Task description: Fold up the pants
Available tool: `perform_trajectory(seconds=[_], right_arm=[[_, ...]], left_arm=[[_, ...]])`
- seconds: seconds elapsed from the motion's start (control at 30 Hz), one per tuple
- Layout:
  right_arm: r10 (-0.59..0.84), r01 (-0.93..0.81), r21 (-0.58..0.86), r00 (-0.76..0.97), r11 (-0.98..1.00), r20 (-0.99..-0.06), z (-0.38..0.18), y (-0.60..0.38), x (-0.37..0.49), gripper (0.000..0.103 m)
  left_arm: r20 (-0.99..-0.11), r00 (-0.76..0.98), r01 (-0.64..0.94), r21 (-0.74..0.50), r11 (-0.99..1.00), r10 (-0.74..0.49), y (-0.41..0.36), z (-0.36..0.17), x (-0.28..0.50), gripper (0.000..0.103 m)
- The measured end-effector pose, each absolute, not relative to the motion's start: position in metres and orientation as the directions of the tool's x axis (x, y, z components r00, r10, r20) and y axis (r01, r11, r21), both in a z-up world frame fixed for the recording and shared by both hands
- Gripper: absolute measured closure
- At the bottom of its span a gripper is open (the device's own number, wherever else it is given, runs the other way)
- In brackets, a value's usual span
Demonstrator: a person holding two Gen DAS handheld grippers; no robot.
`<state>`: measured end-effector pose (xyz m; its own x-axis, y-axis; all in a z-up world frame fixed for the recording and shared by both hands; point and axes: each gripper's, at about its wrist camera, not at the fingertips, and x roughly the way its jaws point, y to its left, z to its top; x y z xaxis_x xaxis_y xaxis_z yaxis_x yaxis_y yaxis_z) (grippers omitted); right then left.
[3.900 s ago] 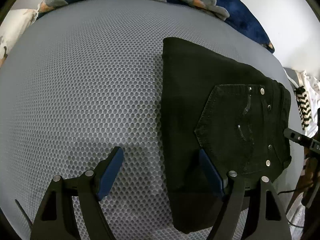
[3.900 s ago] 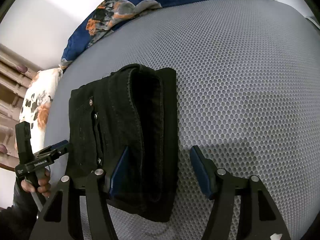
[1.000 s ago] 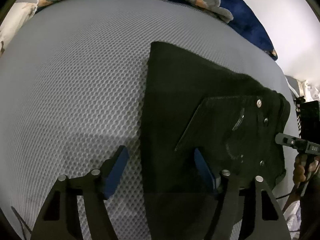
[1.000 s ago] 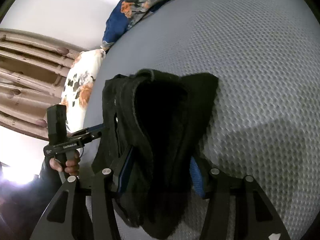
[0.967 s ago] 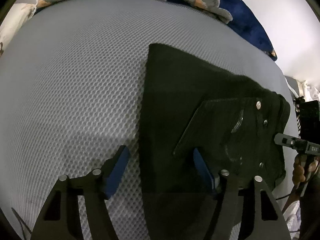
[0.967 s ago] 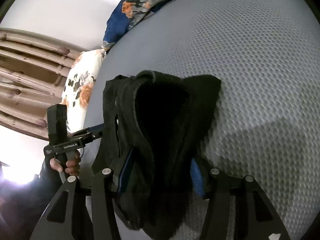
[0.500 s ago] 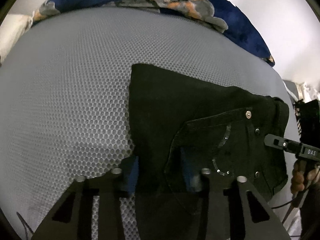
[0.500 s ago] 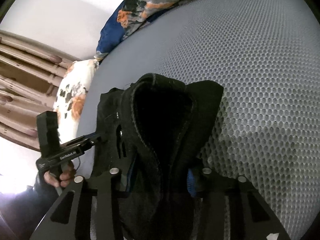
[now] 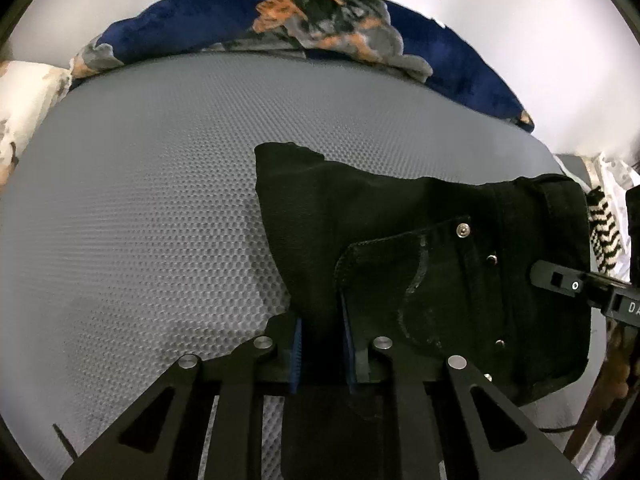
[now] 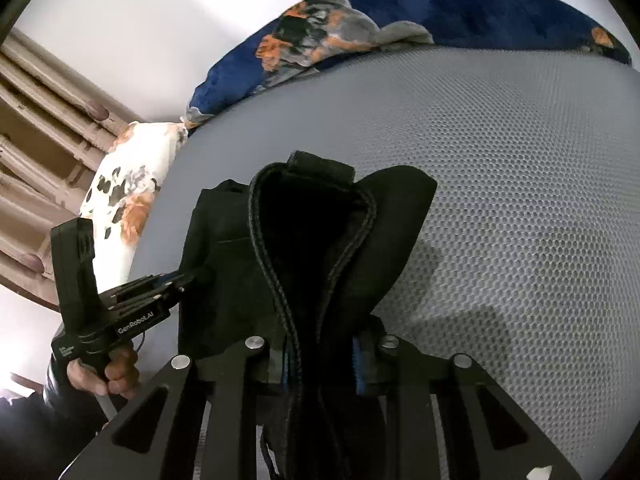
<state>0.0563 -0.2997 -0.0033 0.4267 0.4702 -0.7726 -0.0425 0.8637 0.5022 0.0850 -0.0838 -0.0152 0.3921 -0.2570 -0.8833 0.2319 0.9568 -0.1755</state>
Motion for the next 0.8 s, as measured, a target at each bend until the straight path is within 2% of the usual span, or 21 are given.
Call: perform_trajectory(seconds=[0.4,0.8], right_arm=[[0.503,-0.093,0.516,0.421,0.852,-0.755,0.012,-0.246,0.072,0.082],[0.510,-0.130,0.508,0.434,0.851,-0.743,0.025,-0.217,0.113,0.082]], left_arm=[[-0.856,0.456,0.194,-0.170,0.966,-0.242,-0.031,0.011,0.078,0.086],[-0.828,0.519,0.153,-0.153,0.976,-0.211,0.002,0.035,0.105,0.087]])
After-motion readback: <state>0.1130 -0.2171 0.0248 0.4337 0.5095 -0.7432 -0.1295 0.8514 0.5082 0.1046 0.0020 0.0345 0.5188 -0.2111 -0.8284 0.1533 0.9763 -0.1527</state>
